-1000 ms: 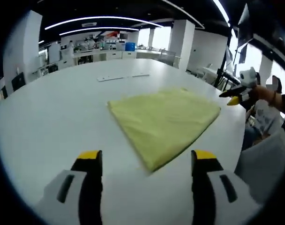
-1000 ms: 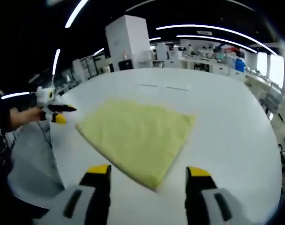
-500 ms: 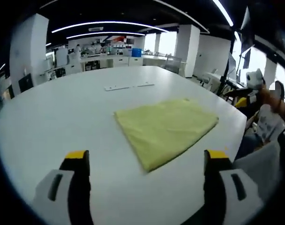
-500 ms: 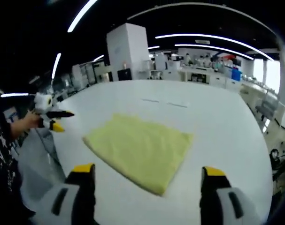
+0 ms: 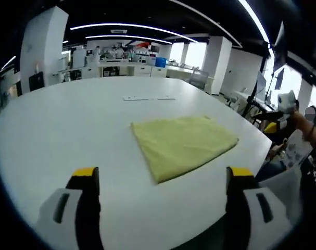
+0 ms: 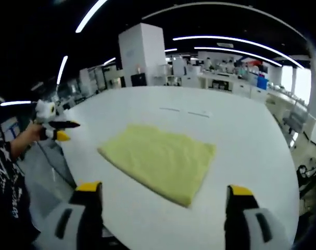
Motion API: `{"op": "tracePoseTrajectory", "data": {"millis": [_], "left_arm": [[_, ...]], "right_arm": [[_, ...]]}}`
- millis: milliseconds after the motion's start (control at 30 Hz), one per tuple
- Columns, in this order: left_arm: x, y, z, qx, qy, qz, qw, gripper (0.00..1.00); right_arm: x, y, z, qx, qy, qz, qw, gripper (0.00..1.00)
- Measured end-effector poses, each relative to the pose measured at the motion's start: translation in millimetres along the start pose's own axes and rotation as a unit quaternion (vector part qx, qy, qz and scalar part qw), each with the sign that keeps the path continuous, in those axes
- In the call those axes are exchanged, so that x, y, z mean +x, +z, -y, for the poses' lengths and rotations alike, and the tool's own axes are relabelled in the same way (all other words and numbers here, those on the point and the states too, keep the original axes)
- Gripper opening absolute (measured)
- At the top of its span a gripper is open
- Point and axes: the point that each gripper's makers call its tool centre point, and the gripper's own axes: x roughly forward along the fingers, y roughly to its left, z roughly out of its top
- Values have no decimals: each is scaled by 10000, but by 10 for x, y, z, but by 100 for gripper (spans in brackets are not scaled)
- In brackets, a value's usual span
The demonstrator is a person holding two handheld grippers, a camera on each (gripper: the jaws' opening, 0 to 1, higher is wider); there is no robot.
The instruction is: Fold the garment on the visible template until the final outline fits inside the template.
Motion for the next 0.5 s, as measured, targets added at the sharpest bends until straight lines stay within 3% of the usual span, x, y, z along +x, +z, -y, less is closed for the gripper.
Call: {"op": "tracePoseTrajectory", "data": {"millis": [500], "left_arm": [[7, -218, 57, 254, -78, -380, 9989, 98]], "right_arm": [[-33, -73, 15, -80, -185, -95, 9998, 97]]}}
